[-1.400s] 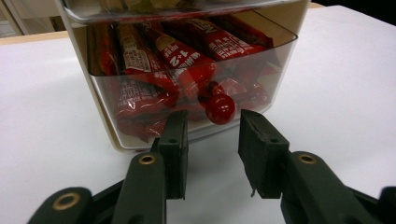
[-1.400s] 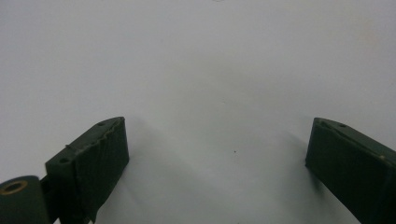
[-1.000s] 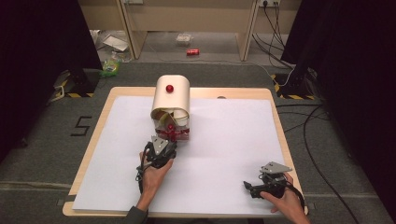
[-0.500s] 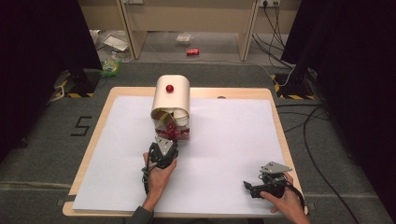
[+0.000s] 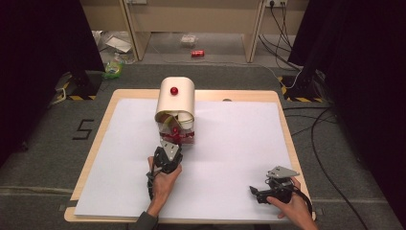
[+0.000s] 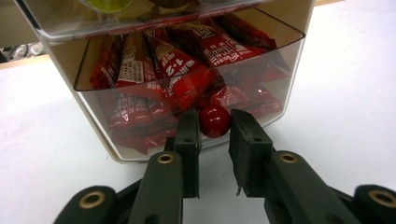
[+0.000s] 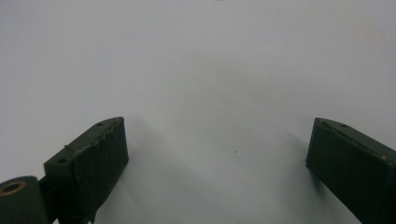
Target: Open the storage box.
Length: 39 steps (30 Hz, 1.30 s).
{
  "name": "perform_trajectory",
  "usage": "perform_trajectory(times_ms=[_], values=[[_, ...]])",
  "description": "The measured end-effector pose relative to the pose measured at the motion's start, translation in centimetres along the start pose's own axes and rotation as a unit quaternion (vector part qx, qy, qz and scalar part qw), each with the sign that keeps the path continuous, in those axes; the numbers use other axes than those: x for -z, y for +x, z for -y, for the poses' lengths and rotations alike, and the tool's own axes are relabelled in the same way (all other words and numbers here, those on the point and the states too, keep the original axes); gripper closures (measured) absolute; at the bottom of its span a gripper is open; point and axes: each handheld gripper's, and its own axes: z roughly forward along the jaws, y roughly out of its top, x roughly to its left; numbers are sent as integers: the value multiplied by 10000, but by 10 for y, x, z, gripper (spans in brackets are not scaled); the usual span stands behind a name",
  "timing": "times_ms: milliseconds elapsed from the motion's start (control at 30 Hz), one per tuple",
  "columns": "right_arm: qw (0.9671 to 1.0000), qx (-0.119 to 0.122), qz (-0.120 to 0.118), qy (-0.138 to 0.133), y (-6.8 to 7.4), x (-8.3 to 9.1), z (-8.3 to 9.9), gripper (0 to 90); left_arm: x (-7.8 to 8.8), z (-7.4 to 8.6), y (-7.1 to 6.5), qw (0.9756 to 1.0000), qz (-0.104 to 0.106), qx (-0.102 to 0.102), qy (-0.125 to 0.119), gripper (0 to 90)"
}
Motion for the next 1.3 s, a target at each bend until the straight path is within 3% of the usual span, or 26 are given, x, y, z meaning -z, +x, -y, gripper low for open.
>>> perform_trajectory(times_ms=[200, 233, 267, 300, 333, 367, 433, 700, 867, 1167, 1200, 1300], values=[[10000, 8, 0, 1, 0, 0, 0, 59, 6, 2, 0, 10000, 15, -52, -4, 742], [10000, 6, 0, 1, 0, 0, 0, 59, 6, 2, 0, 10000, 15, -52, -4, 764], [10000, 8, 1, -1, 0, 0, 0, 58, 9, 2, 1, 10000, 34, -52, -42, 871], [10000, 3, -5, 0, 0, 0, 0, 58, 12, 1, 2, 9998, 184, -11, -77, 894], [10000, 0, -1, -1, 0, 0, 0, 59, 12, 2, 1, 9989, 434, 175, 33, 892], [10000, 0, -1, -1, 0, 0, 0, 59, 12, 2, 1, 9989, 434, 175, 33, 878], [10000, 4, -4, 1, 0, 0, 0, 58, 9, 4, 0, 9992, 387, 71, 42, 841], [10000, 6, -5, 1, 0, 0, 0, 57, 10, 3, 3, 9993, 297, 206, -50, 710], [10000, 5, -6, 3, 0, 0, 0, 57, 4, 2, 4, 9993, 209, 294, -78, 695], [10000, 7, -7, 3, 0, 0, 0, 57, -1, 2, 1, 9997, 37, 230, -112, 729], [10000, 12, -7, -2, 0, 0, 0, 57, -1, 2, 0, 9999, -20, 78, -107, 731], [10000, 0, -5, 1, 0, 0, 0, 57, 0, 3, -1, 9999, -58, 37, -125, 732]])
